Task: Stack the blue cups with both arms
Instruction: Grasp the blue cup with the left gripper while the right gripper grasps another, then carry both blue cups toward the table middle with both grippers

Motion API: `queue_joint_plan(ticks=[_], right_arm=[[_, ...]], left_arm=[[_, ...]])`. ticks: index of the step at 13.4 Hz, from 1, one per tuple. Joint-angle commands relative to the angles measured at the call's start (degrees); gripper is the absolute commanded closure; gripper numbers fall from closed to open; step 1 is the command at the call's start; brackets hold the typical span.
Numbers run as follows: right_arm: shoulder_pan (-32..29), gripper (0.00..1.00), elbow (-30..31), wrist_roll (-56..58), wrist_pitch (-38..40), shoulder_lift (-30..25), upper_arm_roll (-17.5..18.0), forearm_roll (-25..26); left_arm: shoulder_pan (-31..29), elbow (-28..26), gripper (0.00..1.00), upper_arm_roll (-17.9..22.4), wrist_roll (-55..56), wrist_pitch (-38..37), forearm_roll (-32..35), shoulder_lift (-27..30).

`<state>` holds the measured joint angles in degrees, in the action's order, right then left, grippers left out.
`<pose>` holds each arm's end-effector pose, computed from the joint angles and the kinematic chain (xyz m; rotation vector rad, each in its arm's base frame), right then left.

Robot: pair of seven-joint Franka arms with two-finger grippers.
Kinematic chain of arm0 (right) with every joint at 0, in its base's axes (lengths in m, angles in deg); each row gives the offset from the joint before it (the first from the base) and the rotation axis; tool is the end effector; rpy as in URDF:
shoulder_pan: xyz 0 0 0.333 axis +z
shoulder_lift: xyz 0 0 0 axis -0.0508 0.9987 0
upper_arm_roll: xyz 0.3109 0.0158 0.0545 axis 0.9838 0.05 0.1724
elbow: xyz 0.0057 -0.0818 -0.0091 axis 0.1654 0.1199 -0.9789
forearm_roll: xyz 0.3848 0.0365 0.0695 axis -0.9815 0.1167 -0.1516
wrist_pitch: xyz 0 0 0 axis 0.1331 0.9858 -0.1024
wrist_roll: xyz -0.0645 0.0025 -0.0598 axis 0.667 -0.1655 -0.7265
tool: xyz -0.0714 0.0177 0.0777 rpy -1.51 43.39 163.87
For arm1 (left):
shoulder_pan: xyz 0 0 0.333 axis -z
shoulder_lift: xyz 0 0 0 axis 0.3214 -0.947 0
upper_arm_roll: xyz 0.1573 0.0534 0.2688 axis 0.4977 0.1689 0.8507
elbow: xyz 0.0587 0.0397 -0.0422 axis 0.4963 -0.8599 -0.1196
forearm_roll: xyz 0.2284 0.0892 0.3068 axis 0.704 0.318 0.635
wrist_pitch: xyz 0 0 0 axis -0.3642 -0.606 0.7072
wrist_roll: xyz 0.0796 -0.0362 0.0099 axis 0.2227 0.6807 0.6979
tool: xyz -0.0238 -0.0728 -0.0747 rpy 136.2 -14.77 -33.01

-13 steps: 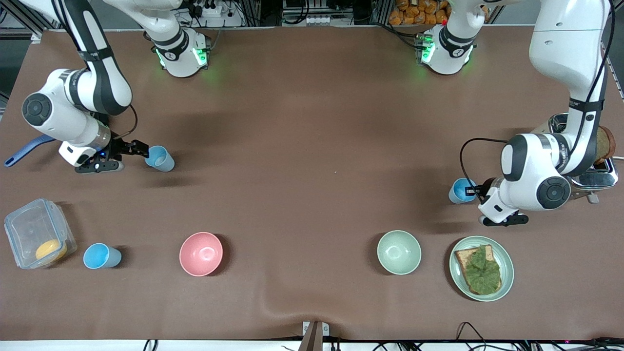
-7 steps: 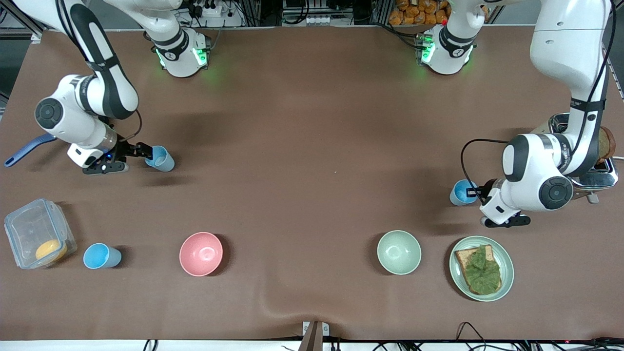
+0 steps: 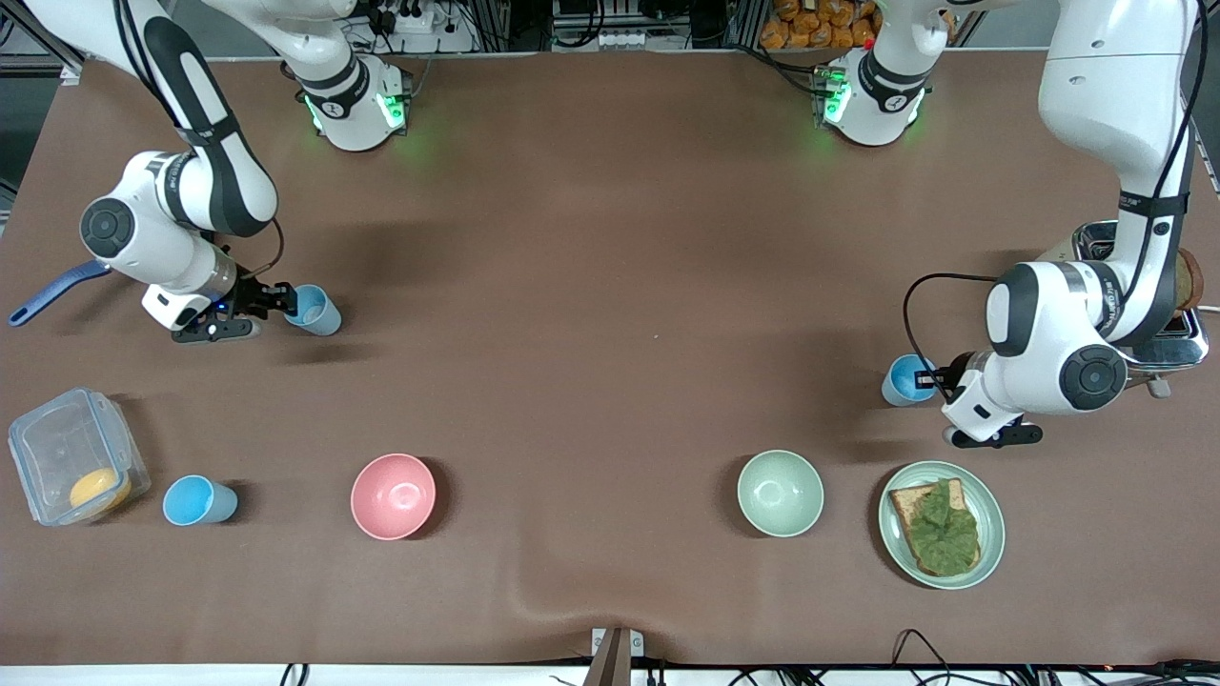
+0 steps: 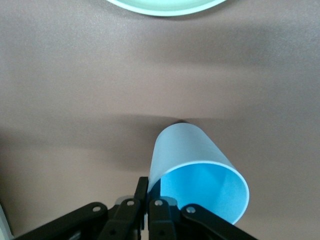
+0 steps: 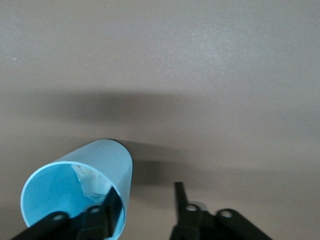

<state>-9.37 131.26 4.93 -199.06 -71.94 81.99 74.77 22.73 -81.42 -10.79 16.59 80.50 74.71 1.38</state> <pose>0.4670 -0.0667 0.2322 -3.1057 -0.1607 0.1474 0.6315 -0.0200 0.2486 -3.0842 -0.0884 0.4087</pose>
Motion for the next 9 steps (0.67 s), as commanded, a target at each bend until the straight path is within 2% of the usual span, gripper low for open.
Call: queue_joint_plan(ticks=[1, 5, 9], right_arm=[[-0.4, 1.0, 0.5, 0.5, -0.1, -0.3, 0.6, -0.4], [2.2, 1.0, 0.1, -0.2, 1.6, -1.4, 0.8, -1.9], [9.3, 1.0, -6.3, -0.8, 7.3, -1.8, 0.8, -6.9]], left_arm=[[-0.2, 0.0, 1.0, -0.2, 0.8, -1.7, -1.6, 1.2], [0.0, 0.8, 1.0, -0.2, 1.0, -3.0, -3.0, 2.2], [-0.1, 2.2, 1.0, -1.2, 0.9, -6.2, -3.1, 3.1]])
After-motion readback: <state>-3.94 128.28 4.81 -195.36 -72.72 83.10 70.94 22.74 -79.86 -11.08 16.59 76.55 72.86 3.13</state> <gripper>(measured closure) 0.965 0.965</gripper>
